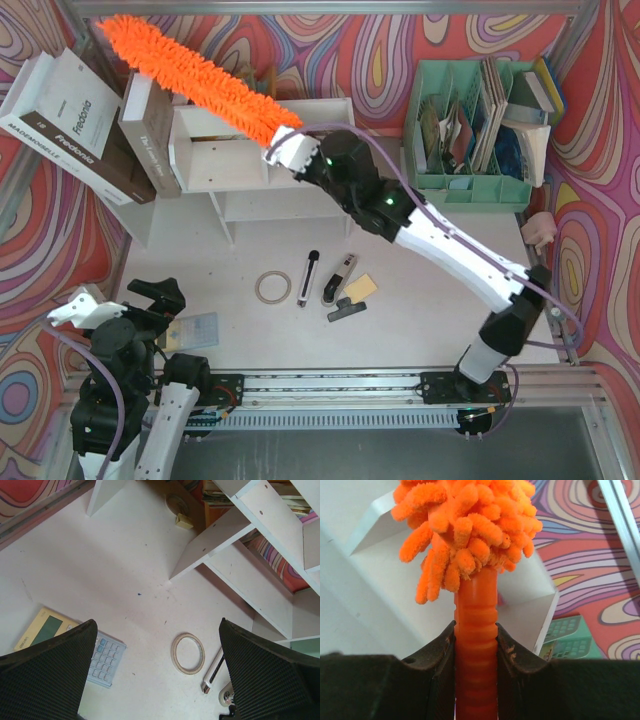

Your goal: Dust the bookshelf with a duster

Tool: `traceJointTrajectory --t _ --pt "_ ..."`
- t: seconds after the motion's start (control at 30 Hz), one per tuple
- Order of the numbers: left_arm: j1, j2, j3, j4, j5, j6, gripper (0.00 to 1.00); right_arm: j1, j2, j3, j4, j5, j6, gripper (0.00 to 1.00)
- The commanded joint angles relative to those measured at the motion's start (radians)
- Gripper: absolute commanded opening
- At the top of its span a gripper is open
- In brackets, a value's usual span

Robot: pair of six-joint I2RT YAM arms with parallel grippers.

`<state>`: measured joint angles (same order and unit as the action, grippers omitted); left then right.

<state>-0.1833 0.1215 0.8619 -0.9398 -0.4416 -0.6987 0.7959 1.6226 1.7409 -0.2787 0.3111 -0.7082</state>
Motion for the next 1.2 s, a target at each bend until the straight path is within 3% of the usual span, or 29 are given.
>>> traceJointTrajectory --t 0.0,0.17,0.3,0.53,0.83,1.17 --pt "0.004 -0.018 -0.014 0.021 0.006 0.012 0.98 -0.027 0.121 0.173 0.080 0.099 0.012 0.00" --pt "0.004 -0.017 -0.014 0.023 0.010 0.015 0.98 -0.043 0.284 0.391 0.081 0.189 0.017 0.00" --pt "0.004 -0.015 -0.014 0.022 0.009 0.015 0.98 -0.040 0.286 0.480 0.001 0.191 0.070 0.00" --pt "0.004 -0.014 -0.016 0.028 0.012 0.016 0.98 -0.037 -0.030 0.077 0.084 0.133 0.176 0.00" --pt "0.004 -0.009 -0.016 0.026 0.010 0.017 0.98 -0.029 -0.351 -0.225 -0.054 0.056 0.236 0.00" --pt "0.004 -0.006 -0.012 0.020 0.002 0.013 0.98 0.026 -0.487 -0.331 -0.224 -0.115 0.319 0.00"
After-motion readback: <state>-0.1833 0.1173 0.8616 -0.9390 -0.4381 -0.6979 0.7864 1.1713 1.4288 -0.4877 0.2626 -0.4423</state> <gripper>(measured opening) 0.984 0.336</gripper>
